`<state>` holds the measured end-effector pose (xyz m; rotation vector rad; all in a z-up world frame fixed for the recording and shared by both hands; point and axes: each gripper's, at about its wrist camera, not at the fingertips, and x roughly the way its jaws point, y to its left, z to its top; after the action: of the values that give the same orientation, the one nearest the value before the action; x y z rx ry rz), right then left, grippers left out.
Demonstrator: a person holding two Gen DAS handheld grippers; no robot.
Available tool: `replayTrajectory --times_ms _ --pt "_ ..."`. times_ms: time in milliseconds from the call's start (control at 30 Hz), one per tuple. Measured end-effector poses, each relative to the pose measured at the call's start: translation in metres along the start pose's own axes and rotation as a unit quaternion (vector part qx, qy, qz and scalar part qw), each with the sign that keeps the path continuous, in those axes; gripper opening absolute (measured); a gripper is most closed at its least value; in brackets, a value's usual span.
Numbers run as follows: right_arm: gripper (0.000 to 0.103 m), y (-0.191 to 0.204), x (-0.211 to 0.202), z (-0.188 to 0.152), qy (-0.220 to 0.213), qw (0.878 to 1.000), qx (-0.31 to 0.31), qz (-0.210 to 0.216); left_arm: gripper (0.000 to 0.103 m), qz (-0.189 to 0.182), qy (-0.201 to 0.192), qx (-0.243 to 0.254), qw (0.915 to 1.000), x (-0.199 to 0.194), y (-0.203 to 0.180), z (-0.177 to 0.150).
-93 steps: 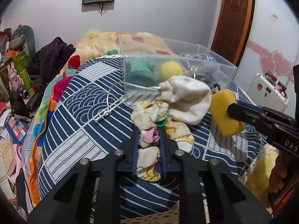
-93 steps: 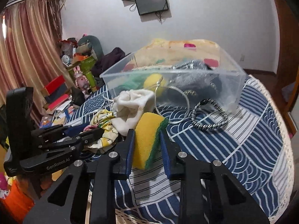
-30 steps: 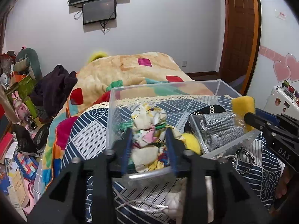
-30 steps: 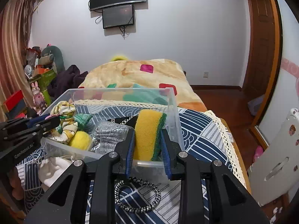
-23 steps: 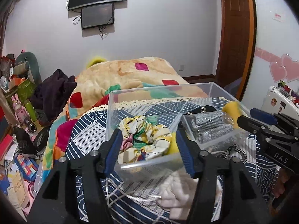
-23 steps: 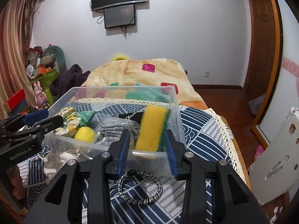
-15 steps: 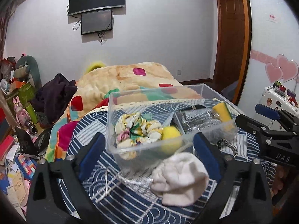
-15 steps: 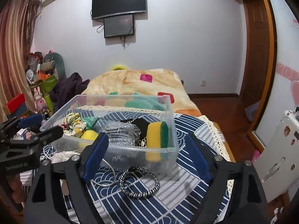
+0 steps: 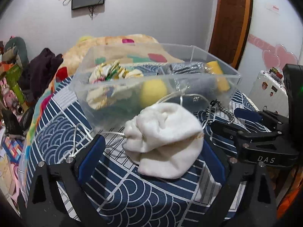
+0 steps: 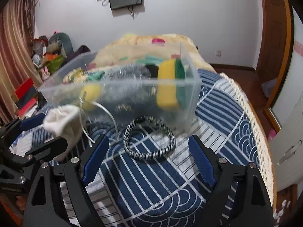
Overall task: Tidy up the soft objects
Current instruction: 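Grasp the white sock with the left tool while the right tool grasps the braided bracelet, then release the white sock into the box with the left tool while the right tool drops the bracelet in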
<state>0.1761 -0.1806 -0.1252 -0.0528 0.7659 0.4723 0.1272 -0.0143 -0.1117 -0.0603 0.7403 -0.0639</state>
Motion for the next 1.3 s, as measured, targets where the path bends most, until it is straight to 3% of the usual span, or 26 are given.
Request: replayTrajectory --times_ms 100,167,233,300,400,467,667,1000,1300 --pt "0.068 0.0 0.007 -0.002 0.009 1.0 -0.001 -0.008 0.09 -0.011 0.004 -0.017 0.9998 0.005 0.005 -0.003" --pt "0.057 0.003 0.005 -0.003 0.005 1.0 -0.008 -0.012 0.076 -0.022 0.008 -0.024 0.9994 0.007 0.007 -0.005" --pt "0.045 0.008 0.004 -0.004 0.002 1.0 -0.015 -0.018 0.069 -0.022 0.007 -0.025 0.9994 0.006 0.007 -0.008" --pt "0.028 0.008 0.004 -0.005 -0.002 1.0 -0.017 -0.022 0.058 -0.025 0.004 -0.022 0.9994 0.005 0.005 -0.009" --pt "0.016 0.002 0.002 -0.003 -0.005 1.0 -0.003 -0.017 0.042 -0.021 0.001 -0.015 0.9997 0.003 0.004 -0.013" --pt "0.014 -0.001 0.0 -0.003 -0.008 1.0 0.004 -0.012 0.035 -0.026 -0.002 -0.015 0.9995 -0.001 0.004 -0.016" --pt "0.013 -0.001 -0.012 -0.011 -0.032 0.999 0.003 -0.011 0.027 -0.017 -0.016 -0.018 0.9996 -0.02 0.008 -0.022" --pt "0.013 0.008 -0.038 -0.001 -0.073 0.997 -0.011 -0.002 0.027 -0.009 -0.072 -0.029 0.997 -0.069 0.022 -0.012" --pt "0.013 0.016 -0.061 0.026 -0.13 0.991 -0.025 0.01 0.027 -0.001 -0.116 -0.016 0.9931 -0.087 0.025 0.027"
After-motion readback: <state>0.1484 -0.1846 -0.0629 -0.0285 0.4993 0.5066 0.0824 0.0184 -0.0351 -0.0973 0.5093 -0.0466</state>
